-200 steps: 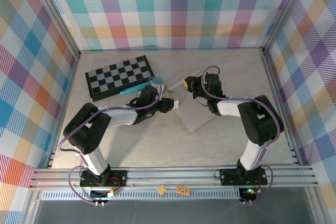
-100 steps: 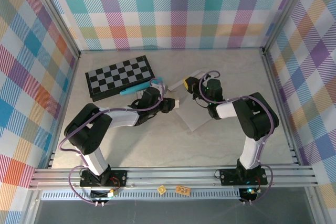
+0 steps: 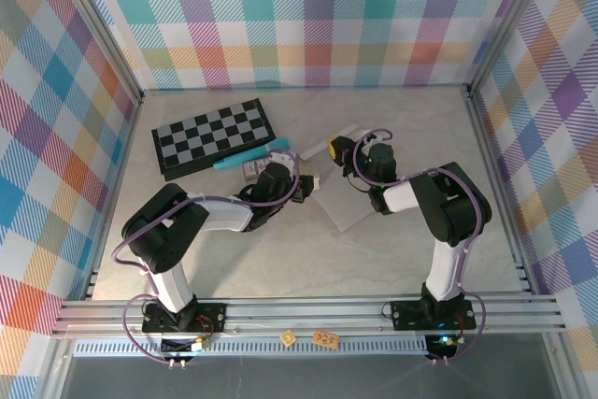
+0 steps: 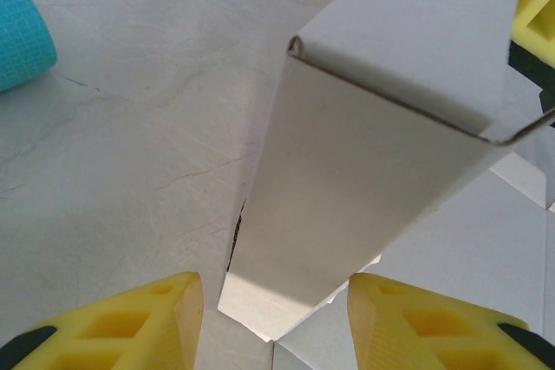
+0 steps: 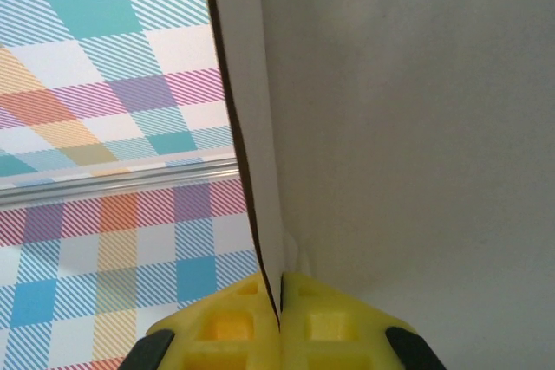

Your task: Fold the paper box

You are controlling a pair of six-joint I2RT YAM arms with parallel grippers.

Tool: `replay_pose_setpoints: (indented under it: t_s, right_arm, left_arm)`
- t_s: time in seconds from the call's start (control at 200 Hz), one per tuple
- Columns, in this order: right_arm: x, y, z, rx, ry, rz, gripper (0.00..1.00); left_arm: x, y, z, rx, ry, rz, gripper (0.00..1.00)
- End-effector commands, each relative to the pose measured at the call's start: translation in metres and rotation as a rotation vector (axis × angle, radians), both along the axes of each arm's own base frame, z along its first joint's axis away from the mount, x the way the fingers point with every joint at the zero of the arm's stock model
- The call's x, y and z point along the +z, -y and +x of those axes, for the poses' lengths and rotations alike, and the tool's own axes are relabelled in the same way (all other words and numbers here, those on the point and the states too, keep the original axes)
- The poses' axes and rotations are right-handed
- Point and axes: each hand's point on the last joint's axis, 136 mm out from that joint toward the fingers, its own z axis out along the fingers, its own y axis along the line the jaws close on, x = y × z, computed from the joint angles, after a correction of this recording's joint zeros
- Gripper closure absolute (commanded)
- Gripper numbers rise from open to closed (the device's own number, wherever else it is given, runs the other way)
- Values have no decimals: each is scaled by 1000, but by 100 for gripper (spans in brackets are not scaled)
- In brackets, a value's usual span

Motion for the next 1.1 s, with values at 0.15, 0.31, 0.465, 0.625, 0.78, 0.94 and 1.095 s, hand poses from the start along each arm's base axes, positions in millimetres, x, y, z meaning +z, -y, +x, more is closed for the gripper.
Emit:
replay_pose_setpoints:
  t_s: [0.15, 0.31, 0.465, 0.625, 0.78, 0.94, 1.095]
  right_arm:
    - [-20, -5, -6, 31, -92, 14, 100]
    - [-22, -6, -5, 27, -103, 17, 100]
    - [-23, -6, -5, 24, -111, 22, 100]
    - [-25, -7, -6, 26, -122, 25, 100]
    - [-25, -7, -7, 26, -130, 26, 100]
    - [-25, -4, -6, 11, -136, 17, 100]
    - [-24, -3, -5, 5, -139, 17, 100]
  left_arm:
    - [14, 1, 14, 95, 119, -18, 54]
    - [13, 1, 22, 132, 133, 8, 56]
    - [11, 2, 28, 157, 132, 16, 64]
    - [10, 9, 32, 145, 124, 14, 76]
    - [7, 11, 34, 146, 117, 27, 82]
    - [9, 8, 34, 156, 127, 30, 71]
    - [8, 0, 32, 159, 129, 34, 60]
